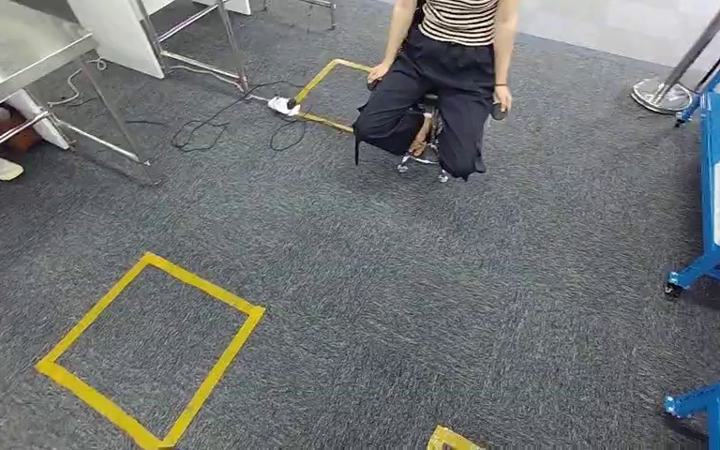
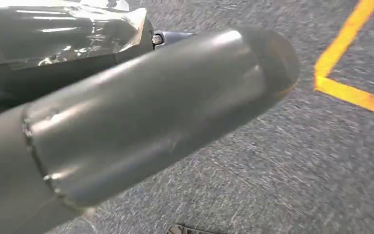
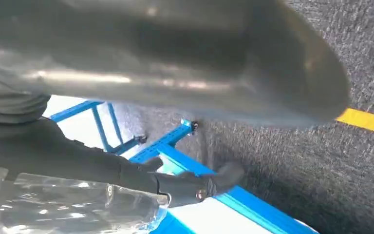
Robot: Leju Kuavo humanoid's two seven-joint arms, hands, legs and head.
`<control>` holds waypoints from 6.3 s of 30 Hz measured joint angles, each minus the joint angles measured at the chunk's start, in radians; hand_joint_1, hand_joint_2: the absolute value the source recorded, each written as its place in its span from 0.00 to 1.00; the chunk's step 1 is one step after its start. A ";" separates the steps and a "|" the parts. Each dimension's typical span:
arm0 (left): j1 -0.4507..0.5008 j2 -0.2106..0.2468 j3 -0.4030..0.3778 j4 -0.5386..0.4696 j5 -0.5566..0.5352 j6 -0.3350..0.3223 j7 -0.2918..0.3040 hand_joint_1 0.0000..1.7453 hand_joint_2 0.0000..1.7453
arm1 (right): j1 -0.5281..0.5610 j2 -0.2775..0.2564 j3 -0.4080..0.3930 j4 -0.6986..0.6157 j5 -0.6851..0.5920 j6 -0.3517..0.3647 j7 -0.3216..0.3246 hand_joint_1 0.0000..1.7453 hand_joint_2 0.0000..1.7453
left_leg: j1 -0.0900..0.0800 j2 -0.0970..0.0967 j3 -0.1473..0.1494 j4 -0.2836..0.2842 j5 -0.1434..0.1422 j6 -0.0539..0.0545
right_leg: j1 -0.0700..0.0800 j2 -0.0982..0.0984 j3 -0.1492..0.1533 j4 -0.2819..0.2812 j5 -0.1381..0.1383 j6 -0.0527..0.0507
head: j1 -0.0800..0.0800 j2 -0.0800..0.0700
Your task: Take the parts from the cabinet and place them on the table.
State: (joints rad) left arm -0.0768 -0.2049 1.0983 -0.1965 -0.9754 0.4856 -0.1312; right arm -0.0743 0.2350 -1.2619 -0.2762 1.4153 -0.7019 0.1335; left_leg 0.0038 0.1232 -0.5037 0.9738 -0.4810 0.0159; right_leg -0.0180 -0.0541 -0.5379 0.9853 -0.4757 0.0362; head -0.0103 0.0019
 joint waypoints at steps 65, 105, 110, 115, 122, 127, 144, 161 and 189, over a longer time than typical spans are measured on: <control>-0.003 -0.017 0.021 0.000 0.029 0.008 -0.008 0.00 0.00 | -0.006 -0.039 0.008 0.061 -0.001 0.016 -0.008 0.00 0.00 | 0.007 -0.100 -0.055 0.095 -0.066 -0.010 | 0.002 0.042 0.017 -0.023 0.014 -0.034 | -0.007 0.000; 0.000 -0.013 0.024 0.000 0.038 0.007 -0.012 0.00 0.00 | -0.010 -0.041 0.008 0.063 0.002 0.013 -0.006 0.00 0.00 | 0.027 -0.209 -0.035 0.025 -0.008 -0.019 | 0.013 0.166 0.003 0.006 0.006 -0.029 | -0.005 0.000; -0.004 -0.014 0.028 0.000 0.039 0.007 -0.013 0.00 0.00 | -0.001 -0.042 0.008 0.064 0.003 0.013 -0.007 0.00 0.00 | 0.022 -0.153 -0.036 0.018 0.004 0.019 | 0.006 0.121 -0.033 0.033 -0.005 -0.007 | -0.005 0.000; 0.001 -0.014 0.031 0.000 0.040 0.008 -0.014 0.00 0.00 | -0.007 -0.041 0.009 0.065 0.003 0.013 -0.008 0.00 0.00 | 0.014 -0.079 -0.041 0.018 0.004 0.029 | 0.001 0.064 -0.182 0.337 -0.127 -0.008 | 0.002 0.000; -0.001 -0.017 0.036 0.000 0.052 0.015 -0.013 0.00 0.00 | -0.012 -0.044 0.013 0.066 0.011 0.015 -0.008 0.00 0.00 | 0.004 -0.004 -0.032 0.022 -0.006 0.006 | 0.015 -0.003 -0.005 0.003 -0.006 -0.007 | 0.000 0.000; -0.006 -0.018 0.038 0.000 0.053 0.018 -0.014 0.00 0.00 | -0.007 -0.046 0.016 0.066 0.011 0.018 -0.012 0.00 0.00 | 0.018 -0.101 -0.073 0.146 -0.099 -0.018 | 0.002 0.048 0.009 -0.013 0.007 -0.038 | -0.009 0.000; 0.000 -0.018 0.048 0.000 0.050 0.015 -0.015 0.00 0.00 | -0.011 -0.045 0.022 0.067 0.003 0.019 -0.010 0.00 0.00 | 0.016 -0.103 -0.037 0.024 -0.006 0.030 | 0.003 0.067 -0.163 0.292 -0.121 -0.015 | 0.002 0.000; 0.000 -0.013 0.048 0.000 0.030 -0.005 -0.026 0.00 0.00 | -0.001 -0.043 0.023 0.064 0.005 0.010 -0.013 0.00 0.00 | 0.016 -0.123 -0.157 0.331 -0.165 -0.023 | 0.006 0.083 0.008 -0.016 0.017 -0.044 | -0.010 0.000; 0.021 0.037 -0.054 -0.006 0.065 0.043 0.149 0.00 1.00 | 0.036 -0.036 0.099 0.010 -0.111 0.061 0.084 0.00 0.00 | 0.010 -0.136 -0.050 0.027 0.007 0.009 | 0.015 0.111 0.000 -0.007 0.006 -0.030 | -0.009 0.000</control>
State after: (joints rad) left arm -0.0557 -0.1679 1.0446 -0.2026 -0.9102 0.5287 0.0179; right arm -0.0385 0.1991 -1.1624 -0.2659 1.3044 -0.6406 0.2178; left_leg 0.0138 -0.0126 -0.5534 1.0005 -0.4739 0.0248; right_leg -0.0026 0.0572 -0.5379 0.9780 -0.4696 0.0062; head -0.0191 0.0019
